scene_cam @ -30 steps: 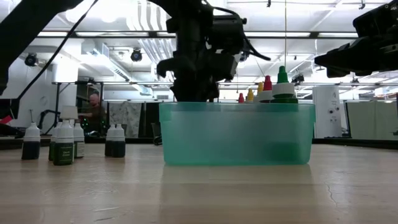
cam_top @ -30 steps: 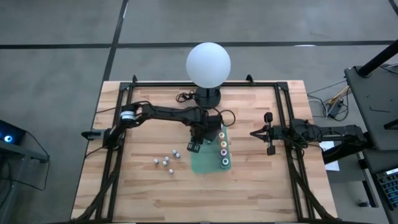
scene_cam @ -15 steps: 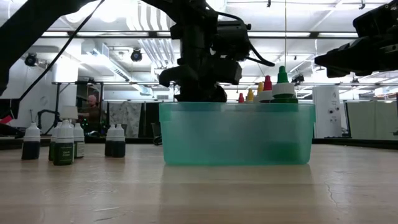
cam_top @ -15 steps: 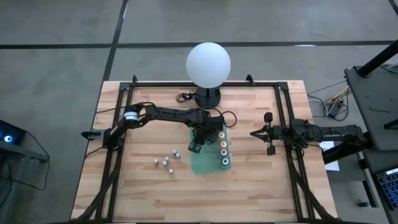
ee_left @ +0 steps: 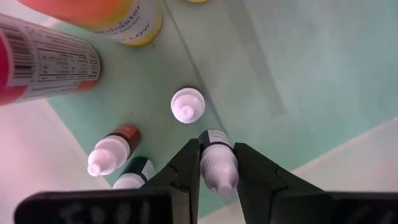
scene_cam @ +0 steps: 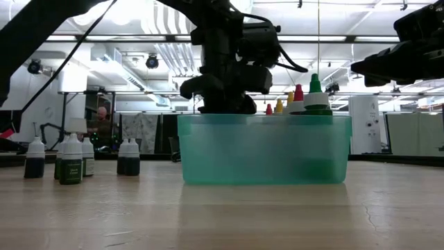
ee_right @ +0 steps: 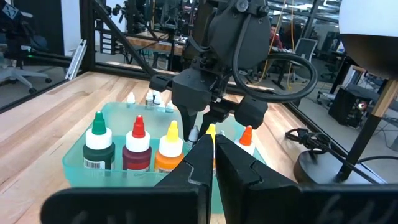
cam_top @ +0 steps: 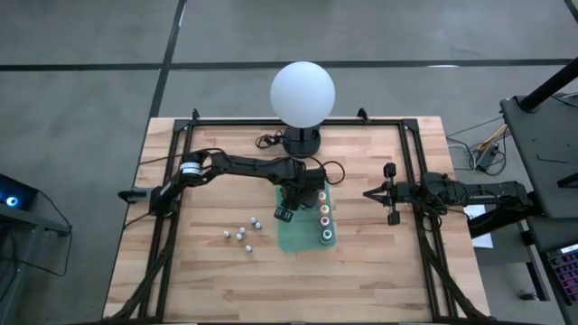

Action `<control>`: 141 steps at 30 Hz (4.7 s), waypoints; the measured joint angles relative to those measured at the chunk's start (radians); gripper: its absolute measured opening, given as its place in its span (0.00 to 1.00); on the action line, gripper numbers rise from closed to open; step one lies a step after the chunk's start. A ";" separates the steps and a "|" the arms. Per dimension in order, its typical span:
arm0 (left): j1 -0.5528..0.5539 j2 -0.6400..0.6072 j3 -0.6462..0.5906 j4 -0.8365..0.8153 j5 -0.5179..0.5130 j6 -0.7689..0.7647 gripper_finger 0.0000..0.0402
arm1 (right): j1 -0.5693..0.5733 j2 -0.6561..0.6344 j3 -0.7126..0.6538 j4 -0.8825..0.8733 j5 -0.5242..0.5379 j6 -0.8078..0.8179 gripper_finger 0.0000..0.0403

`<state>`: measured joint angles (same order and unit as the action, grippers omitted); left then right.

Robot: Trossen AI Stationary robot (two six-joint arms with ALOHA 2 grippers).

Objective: Pick & Place food coloring
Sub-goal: Put the small red food coloring bottle into the green bin, then put the top small blue food coloring bottle into the green bin

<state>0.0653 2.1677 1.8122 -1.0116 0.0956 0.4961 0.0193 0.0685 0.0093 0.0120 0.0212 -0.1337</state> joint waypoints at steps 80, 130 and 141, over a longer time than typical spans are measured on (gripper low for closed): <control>0.005 0.024 -0.050 0.087 -0.003 -0.028 0.27 | 0.000 0.000 0.000 0.000 0.000 0.000 0.02; 0.011 -0.091 0.009 -0.002 -0.034 -0.089 0.30 | 0.000 0.000 0.000 0.000 0.000 0.000 0.02; -0.002 -0.207 0.000 -0.026 -0.033 -0.142 0.30 | 0.000 0.008 0.000 0.000 0.000 0.002 0.02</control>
<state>0.0635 1.9608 1.8126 -1.0380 0.0624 0.3540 0.0193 0.0765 0.0093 0.0125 0.0214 -0.1319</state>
